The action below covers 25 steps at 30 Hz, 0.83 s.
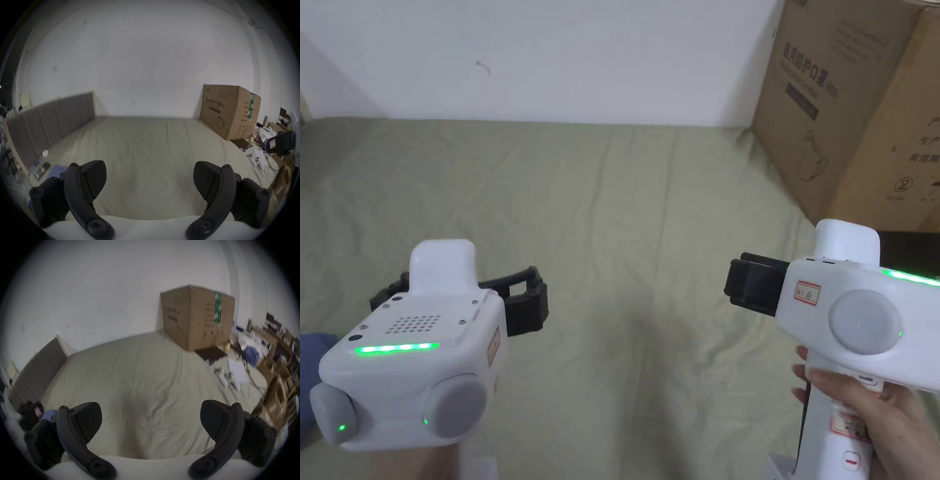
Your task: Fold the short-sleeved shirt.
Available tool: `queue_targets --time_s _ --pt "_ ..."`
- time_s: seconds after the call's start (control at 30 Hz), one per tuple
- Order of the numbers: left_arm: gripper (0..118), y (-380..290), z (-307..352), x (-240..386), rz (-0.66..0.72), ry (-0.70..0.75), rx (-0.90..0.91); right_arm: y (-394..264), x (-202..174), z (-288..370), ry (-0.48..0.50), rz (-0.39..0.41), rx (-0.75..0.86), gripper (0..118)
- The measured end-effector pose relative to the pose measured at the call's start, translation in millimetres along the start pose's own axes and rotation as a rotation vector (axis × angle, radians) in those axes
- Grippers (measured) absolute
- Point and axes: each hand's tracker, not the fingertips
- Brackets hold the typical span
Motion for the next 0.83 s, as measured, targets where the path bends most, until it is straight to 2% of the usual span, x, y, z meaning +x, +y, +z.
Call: queue_targets --time_s 0.07,0.13,0.27,0.33,0.37,0.43,0.57,0.73,0.83 --pt "109 -17.9 -4.7 1.3 0.038 -0.029 -0.096 -6.1 -0.2 5.3 -0.004 0.011 -0.090 118" --pt "109 -36.6 -3.3 2.7 0.042 -0.023 -0.105 -18.0 -1.0 7.0 0.019 0.054 -0.156 118" --pt "109 -65.2 -3.5 7.2 -0.028 0.023 -0.167 -58.7 -2.9 9.5 0.041 0.064 -0.101 118" --pt "109 -75.2 -5.4 8.3 -0.057 0.029 -0.190 -77.6 -4.3 8.1 -0.055 0.015 0.012 118" --pt "109 -78.4 -6.8 8.0 -0.064 0.032 -0.199 -79.0 -4.7 4.9 -0.089 0.015 0.009 118" --pt "109 -83.2 -11.7 6.3 -0.071 0.041 -0.214 -73.7 -2.1 -4.3 -0.034 0.045 -0.089 118" --pt "109 -88.0 -28.0 -0.4 -0.046 0.056 -0.237 -60.1 4.4 -32.9 0.038 0.046 -0.225 118" --pt "109 -90.6 -64.7 -7.2 -0.023 0.085 -0.258 -68.0 6.6 -84.1 0.008 0.063 -0.228 118" --pt "109 -92.2 -98.1 -14.2 -0.023 0.103 -0.274 -73.5 4.7 -125.5 -0.034 0.153 -0.192 118"
